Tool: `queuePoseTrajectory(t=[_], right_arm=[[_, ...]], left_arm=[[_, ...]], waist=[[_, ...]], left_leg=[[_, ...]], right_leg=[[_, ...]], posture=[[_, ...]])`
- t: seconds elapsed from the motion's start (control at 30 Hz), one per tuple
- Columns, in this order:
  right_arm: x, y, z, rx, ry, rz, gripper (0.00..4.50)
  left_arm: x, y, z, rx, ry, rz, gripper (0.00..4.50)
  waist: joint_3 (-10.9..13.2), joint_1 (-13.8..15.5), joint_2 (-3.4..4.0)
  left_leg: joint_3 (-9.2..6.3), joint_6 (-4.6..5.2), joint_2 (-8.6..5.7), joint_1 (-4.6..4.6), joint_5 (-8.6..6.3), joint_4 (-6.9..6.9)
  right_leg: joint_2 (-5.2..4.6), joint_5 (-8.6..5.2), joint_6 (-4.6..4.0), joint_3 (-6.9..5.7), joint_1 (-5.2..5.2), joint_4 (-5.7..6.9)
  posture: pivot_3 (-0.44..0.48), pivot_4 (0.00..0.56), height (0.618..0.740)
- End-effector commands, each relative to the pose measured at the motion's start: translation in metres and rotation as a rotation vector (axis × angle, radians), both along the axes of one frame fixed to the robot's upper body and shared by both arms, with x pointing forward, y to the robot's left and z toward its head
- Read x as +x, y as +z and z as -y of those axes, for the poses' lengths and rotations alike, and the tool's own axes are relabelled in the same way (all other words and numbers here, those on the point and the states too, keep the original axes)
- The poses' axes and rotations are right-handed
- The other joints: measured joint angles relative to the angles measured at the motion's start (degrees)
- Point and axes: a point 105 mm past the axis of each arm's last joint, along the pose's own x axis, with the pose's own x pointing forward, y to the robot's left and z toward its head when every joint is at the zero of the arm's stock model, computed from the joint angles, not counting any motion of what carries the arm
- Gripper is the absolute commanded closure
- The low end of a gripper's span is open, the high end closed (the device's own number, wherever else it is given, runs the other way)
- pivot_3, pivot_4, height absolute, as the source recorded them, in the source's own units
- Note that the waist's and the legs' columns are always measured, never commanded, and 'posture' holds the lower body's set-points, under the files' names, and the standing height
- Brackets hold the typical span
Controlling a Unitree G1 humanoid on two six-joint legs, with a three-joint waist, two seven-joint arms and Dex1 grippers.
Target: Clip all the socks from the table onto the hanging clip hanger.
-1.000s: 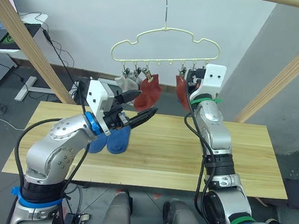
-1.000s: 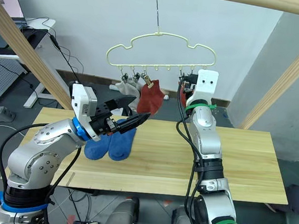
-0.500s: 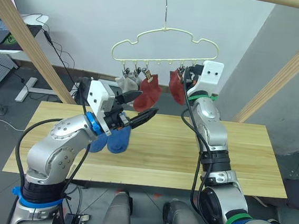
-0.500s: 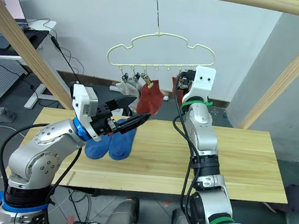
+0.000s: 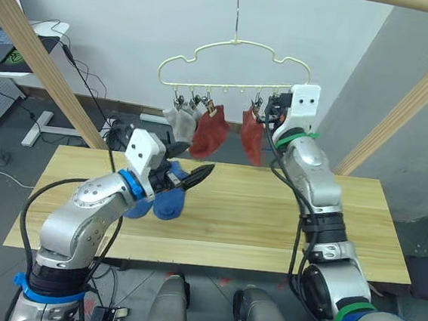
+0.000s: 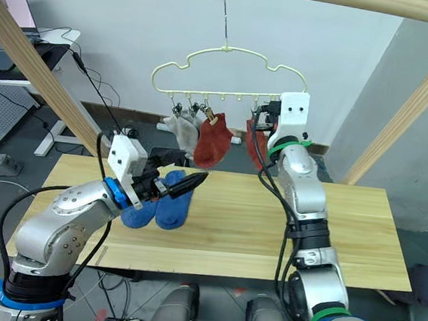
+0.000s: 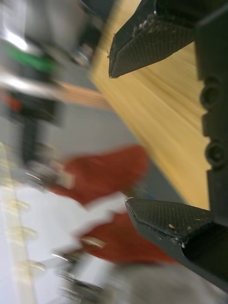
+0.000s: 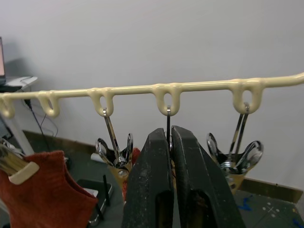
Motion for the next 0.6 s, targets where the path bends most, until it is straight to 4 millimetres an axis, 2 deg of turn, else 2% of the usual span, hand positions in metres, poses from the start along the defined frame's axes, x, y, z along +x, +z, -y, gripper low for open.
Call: queuePoseTrajectory(t=[0.03,0.23,0.47,0.6], right_arm=[[-0.007,0.016,-0.001,-0.047,0.098,0.01,4.47],[-0.013,0.019,0.0,-0.086,0.185,-0.031,4.47],[-0.022,0.015,0.002,-0.089,0.212,-0.078,4.47],[-0.025,0.015,0.004,-0.085,0.199,-0.09,4.47]], left_arm=[[0.013,-0.028,-0.017,0.105,0.095,-0.038,0.0],[0.047,-0.074,-0.03,0.253,0.2,-0.081,0.0],[0.08,-0.105,-0.033,0.352,0.251,-0.148,0.0],[0.085,-0.12,-0.032,0.344,0.254,-0.24,0.0]], waist=[[0.0,0.0,0.0],[0.02,0.11,0.01],[0.03,-0.15,-0.01],[0.04,-0.45,-0.02]], left_leg=[[0.0,0.01,-0.01,0.0,0.0,0.0],[0.08,0.04,-0.04,-0.03,0.01,0.0],[0.14,0.06,-0.03,-0.08,-0.01,-0.03],[0.13,0.06,-0.04,-0.1,-0.01,-0.02]], right_leg=[[0.0,0.0,0.0,0.0,0.0,0.0],[-0.01,-0.01,0.01,-0.02,-0.04,-0.03],[0.01,-0.01,0.02,0.0,-0.08,-0.07],[0.02,-0.01,0.03,-0.02,-0.08,-0.07]], posture=[[0.087,0.224,0.74],[0.045,0.241,0.74],[0.009,0.258,0.74],[-0.012,0.261,0.74]])
